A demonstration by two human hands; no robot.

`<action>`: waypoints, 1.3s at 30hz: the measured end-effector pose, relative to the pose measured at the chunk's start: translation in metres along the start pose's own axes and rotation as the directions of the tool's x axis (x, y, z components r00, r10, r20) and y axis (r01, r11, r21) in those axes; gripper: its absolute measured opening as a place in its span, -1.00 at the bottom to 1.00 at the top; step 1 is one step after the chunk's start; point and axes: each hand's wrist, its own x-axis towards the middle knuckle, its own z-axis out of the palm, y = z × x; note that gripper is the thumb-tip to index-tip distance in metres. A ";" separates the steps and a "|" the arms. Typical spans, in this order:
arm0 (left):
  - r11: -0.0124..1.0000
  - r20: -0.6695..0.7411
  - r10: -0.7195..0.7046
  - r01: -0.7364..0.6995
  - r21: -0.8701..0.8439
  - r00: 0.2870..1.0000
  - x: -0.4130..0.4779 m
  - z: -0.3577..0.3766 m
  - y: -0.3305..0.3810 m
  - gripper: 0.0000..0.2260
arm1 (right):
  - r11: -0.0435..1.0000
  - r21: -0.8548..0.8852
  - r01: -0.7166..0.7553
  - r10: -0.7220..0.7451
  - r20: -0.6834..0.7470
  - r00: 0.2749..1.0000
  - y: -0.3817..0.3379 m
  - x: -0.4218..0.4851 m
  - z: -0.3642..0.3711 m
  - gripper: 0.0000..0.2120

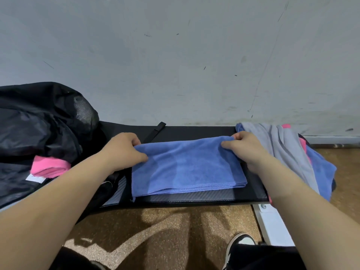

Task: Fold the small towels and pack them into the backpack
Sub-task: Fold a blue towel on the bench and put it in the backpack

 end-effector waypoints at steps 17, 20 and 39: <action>0.759 -0.153 -0.057 -0.057 -0.648 0.987 -0.074 -0.046 -0.016 -0.91 | 0.892 0.423 0.158 -0.211 0.082 0.974 -0.027 -0.072 0.013 -0.80; 0.724 -0.170 -0.047 -0.084 -0.684 0.984 -0.086 -0.044 -0.005 -0.86 | 0.868 0.456 0.196 -0.263 0.086 0.961 -0.041 -0.096 0.034 -0.83; 0.745 0.071 0.286 -0.176 -0.643 0.956 -0.104 -0.012 0.028 -0.69 | 0.880 0.419 0.224 -0.338 0.221 0.915 -0.073 -0.132 0.095 -0.67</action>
